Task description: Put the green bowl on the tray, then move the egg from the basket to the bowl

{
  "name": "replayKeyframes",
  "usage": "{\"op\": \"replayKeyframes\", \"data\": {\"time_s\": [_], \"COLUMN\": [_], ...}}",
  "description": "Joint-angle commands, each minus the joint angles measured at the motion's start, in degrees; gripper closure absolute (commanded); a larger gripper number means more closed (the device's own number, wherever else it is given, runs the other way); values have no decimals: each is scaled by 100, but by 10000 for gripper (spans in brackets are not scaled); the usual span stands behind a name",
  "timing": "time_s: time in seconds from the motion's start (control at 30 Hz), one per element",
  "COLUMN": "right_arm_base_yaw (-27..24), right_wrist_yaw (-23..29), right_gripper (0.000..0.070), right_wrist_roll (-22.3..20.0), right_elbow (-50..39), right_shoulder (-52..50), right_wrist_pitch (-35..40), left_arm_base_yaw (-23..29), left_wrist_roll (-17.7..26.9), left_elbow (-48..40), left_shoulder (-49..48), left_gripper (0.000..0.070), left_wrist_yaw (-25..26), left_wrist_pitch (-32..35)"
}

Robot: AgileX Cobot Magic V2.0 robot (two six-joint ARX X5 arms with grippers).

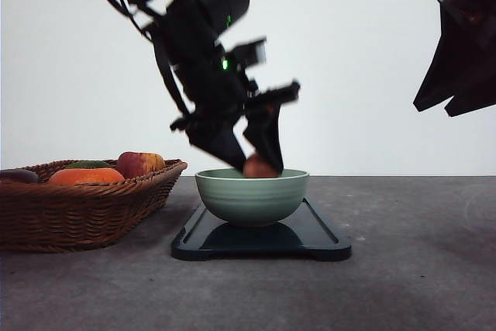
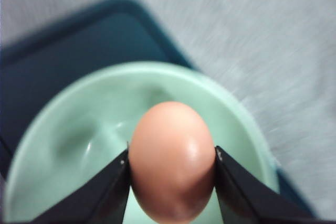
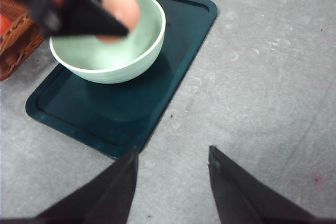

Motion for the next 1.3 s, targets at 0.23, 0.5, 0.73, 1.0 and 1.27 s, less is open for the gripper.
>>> {"op": "replayKeyframes", "data": {"time_s": [0.23,0.5,0.73,1.0,1.27], "right_arm_base_yaw": [26,26,26,26,26], "right_wrist_yaw": [2,2,2,2,2], "right_gripper": [435,435,435,435,435], "right_wrist_roll": [63,63,68,68,67], "right_elbow": [9,9,9,9,9], "right_shoulder": [42,42,42,42,42], "right_wrist_pitch": [42,42,40,23,-87], "left_arm_base_yaw": [-48,-22,-26,-31,30], "left_wrist_roll": [-3,61,58,17,90], "left_elbow": [121,122,124,412,1746], "left_shoulder": [274,322,321,317,305], "left_gripper": [518,513,416,334,303], "left_wrist_yaw": [-94,-192,-188,-184,-128], "left_wrist_pitch": [-24,-177,-201,-601,-2304]}}
